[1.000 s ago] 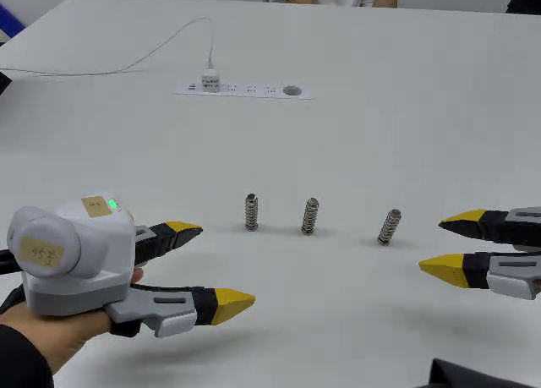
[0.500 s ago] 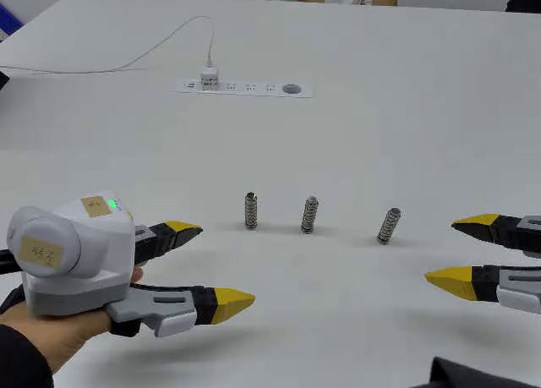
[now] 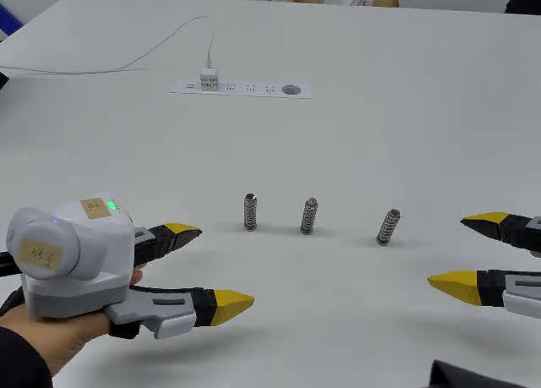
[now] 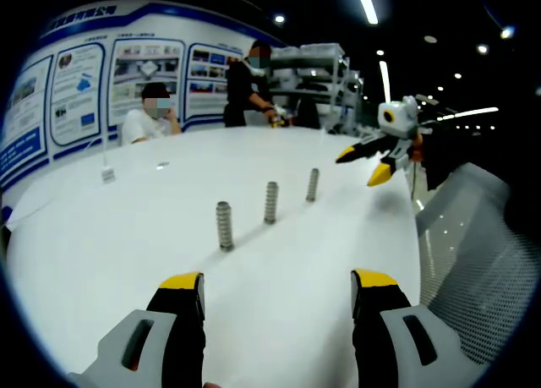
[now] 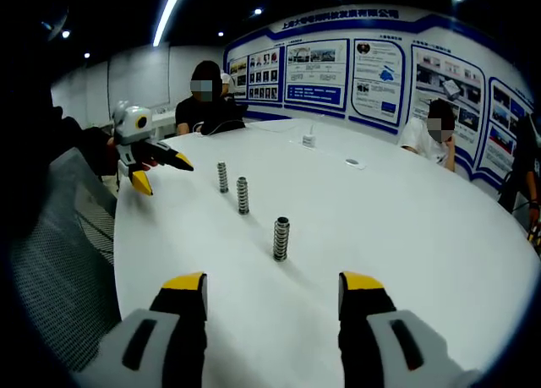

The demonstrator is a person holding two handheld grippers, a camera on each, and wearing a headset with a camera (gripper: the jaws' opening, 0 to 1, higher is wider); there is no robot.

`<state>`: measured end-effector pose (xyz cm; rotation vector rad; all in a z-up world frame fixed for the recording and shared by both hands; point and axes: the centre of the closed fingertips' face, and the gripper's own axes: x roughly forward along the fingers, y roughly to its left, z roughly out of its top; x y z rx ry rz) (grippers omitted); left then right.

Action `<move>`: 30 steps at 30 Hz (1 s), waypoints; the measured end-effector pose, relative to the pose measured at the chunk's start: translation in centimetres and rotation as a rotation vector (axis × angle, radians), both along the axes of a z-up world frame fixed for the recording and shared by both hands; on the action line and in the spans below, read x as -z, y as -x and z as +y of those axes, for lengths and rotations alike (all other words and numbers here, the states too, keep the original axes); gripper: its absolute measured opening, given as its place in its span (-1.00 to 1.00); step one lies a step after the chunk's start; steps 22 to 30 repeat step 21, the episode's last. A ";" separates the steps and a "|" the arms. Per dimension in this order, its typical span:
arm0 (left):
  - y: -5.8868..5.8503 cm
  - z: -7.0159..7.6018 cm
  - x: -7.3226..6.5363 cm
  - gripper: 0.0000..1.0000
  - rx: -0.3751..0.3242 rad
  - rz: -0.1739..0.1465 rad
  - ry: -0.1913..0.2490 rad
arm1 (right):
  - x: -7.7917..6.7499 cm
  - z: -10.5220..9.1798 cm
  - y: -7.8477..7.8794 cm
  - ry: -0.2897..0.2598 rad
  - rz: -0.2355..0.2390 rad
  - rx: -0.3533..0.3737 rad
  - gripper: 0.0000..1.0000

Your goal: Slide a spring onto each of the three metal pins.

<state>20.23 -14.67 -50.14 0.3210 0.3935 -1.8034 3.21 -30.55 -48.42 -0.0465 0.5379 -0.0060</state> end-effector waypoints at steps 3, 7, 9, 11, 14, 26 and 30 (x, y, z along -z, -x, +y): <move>0.1 0.0 0.0 0.43 0.001 0.000 -0.001 | 0.1 0.1 0.0 -0.001 0.001 -0.003 0.32; 0.1 0.0 0.0 0.43 0.002 0.001 -0.001 | 0.2 0.2 -0.1 -0.007 0.003 -0.002 0.36; 0.2 0.0 0.0 0.43 0.002 0.001 -0.001 | 0.2 0.1 -0.1 -0.007 0.008 0.007 0.43; 0.2 0.0 0.0 0.43 0.003 0.002 -0.001 | 0.2 0.0 -0.1 -0.003 0.005 0.010 0.47; 0.2 0.0 -0.1 0.43 0.003 0.002 0.000 | 0.1 -0.1 -0.1 -0.003 0.003 0.011 0.49; 0.2 -0.1 -0.1 0.43 0.004 0.000 0.001 | 0.2 0.4 -0.2 -0.009 0.007 0.000 0.53; 0.2 -0.1 -0.1 0.43 0.004 0.000 0.001 | 0.2 0.4 -0.2 -0.009 0.007 0.000 0.53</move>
